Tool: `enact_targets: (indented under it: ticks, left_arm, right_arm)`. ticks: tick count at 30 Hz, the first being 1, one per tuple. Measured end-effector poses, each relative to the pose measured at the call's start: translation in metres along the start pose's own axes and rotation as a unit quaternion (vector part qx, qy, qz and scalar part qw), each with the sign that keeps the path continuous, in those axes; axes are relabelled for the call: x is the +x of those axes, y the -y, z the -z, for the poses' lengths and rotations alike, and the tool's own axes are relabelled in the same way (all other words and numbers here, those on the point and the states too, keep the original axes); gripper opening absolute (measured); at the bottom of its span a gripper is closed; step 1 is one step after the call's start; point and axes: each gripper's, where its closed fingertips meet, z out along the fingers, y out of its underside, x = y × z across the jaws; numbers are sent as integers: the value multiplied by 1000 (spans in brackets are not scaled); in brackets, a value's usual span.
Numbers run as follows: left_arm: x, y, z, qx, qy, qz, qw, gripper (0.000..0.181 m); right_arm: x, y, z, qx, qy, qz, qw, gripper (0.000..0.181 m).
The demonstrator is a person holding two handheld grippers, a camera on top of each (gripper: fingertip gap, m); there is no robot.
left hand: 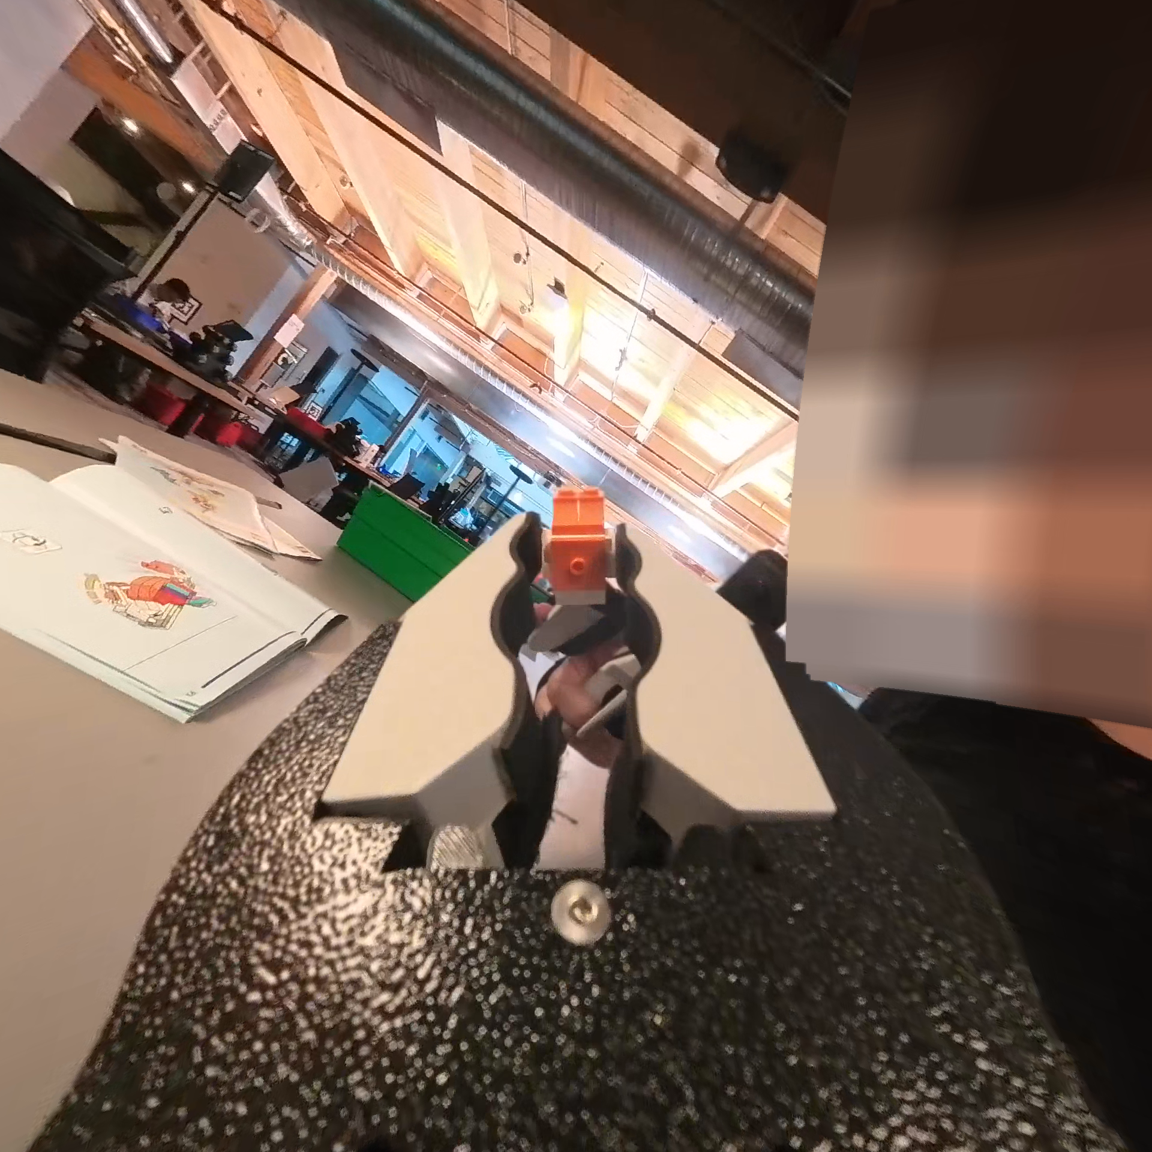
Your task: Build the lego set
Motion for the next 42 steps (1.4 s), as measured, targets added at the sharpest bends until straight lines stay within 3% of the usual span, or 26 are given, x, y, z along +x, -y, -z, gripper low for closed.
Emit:
enact_targets:
  ticks: [6, 14, 23, 30, 34, 39, 42]
  left_arm:
    - [-7, -8, -4, 19, 28, 41, 999, 21]
    - [-6, -18, -8, 6, 26, 58, 998, 21]
    - [-10, -28, -9, -32, 21, 101, 994, 22]
    - [-11, -32, -7, -61, 15, 114, 992, 23]
    - [-9, -31, -7, -65, 16, 101, 993, 22]
    - [-9, -33, -8, -60, 13, 115, 991, 22]
    - [-6, -37, -9, -66, 8, 116, 991, 23]
  right_arm:
    - [-13, 4, -20, 6, -49, 65, 997, 34]
    - [-6, 3, -18, 3, -103, 106, 989, 13]
    - [-5, -2, -10, 26, -34, -39, 998, 12]
    - [-6, -5, -8, 30, -7, -80, 996, 11]
    - [-6, -4, -6, 36, -13, -58, 998, 15]
    - [-11, -4, -13, 28, -25, -39, 999, 36]
    - [-4, -6, -14, 19, -57, -25, 998, 27]
